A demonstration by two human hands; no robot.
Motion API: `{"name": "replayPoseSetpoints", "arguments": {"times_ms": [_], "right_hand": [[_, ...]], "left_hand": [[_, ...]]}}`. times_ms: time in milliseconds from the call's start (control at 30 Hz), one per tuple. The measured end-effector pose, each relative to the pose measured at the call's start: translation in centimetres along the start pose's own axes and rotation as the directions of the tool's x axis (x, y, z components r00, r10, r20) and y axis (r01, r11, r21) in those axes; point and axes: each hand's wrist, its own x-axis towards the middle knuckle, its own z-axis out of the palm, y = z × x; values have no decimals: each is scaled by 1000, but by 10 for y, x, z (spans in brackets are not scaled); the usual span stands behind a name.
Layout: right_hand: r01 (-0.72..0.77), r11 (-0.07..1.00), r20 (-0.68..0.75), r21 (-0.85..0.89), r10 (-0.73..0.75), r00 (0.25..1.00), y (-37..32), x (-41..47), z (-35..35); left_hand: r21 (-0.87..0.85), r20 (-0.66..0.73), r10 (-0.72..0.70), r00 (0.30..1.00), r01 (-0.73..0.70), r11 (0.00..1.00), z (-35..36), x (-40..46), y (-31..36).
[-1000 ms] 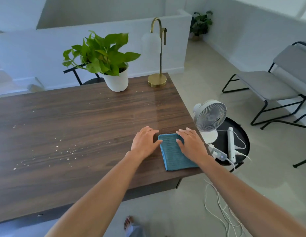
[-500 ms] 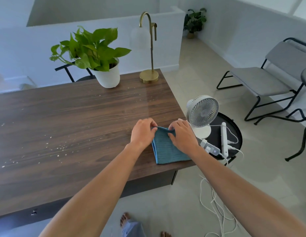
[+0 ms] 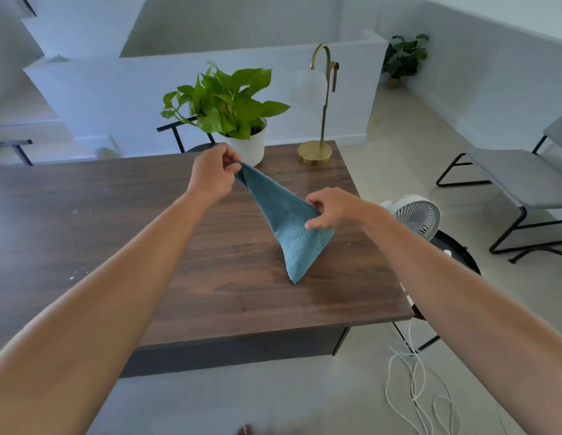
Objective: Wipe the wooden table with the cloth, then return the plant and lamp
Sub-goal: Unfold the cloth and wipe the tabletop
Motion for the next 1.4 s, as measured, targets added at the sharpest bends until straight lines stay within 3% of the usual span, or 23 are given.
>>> {"name": "replayPoseSetpoints", "arguments": {"times_ms": [100,167,300,367,433,633,800,900,1000,1067,1133,1233,1333,1400], "right_hand": [[-25,993,77,-115,34,996,-5,18,-11],[-37,991,22,-127,41,999,-5,27,-18],[-68,980,-317,-187,6,948,-13,48,-32],[-112,986,-486,-122,40,873,-18,54,-44],[-124,992,-569,-28,86,818,-21,60,-56],[-102,990,-681,98,142,719,-28,71,-94],[-70,991,-683,113,129,719,-29,42,-98],[-76,987,-585,144,147,797,-22,7,-83],[-66,980,-343,190,129,930,-4,-29,-59],[-110,981,-148,161,135,980,10,-49,-39],[-159,981,36,107,156,987,23,-64,-16],[-243,970,209,4,237,949,37,-79,17],[-246,965,312,-94,264,913,42,-82,39],[-236,956,347,-172,283,894,39,-82,46]], "left_hand": [[-6,-76,-17,997,17,1000,-24,22,-8],[-12,-116,-27,993,26,1000,-40,37,-14],[-2,-158,-18,987,18,1000,-63,61,-24],[-21,-183,-27,983,23,1000,-71,69,-29],[-43,-199,-32,980,24,999,-77,76,-33],[-111,-232,-27,972,1,994,-87,89,-25],[-169,-221,-6,975,-32,985,-82,75,-24],[-172,-126,24,992,-46,984,-68,46,-27],[-162,25,59,998,-54,985,-52,9,-40],[-139,188,94,978,-68,988,-45,-19,-50],[-97,409,103,907,-69,993,-38,-47,-62],[9,671,115,733,-164,986,-25,-78,-83],[97,820,61,569,-243,965,-11,-97,-94],[103,863,54,502,-279,955,-1,-108,-93]]}}
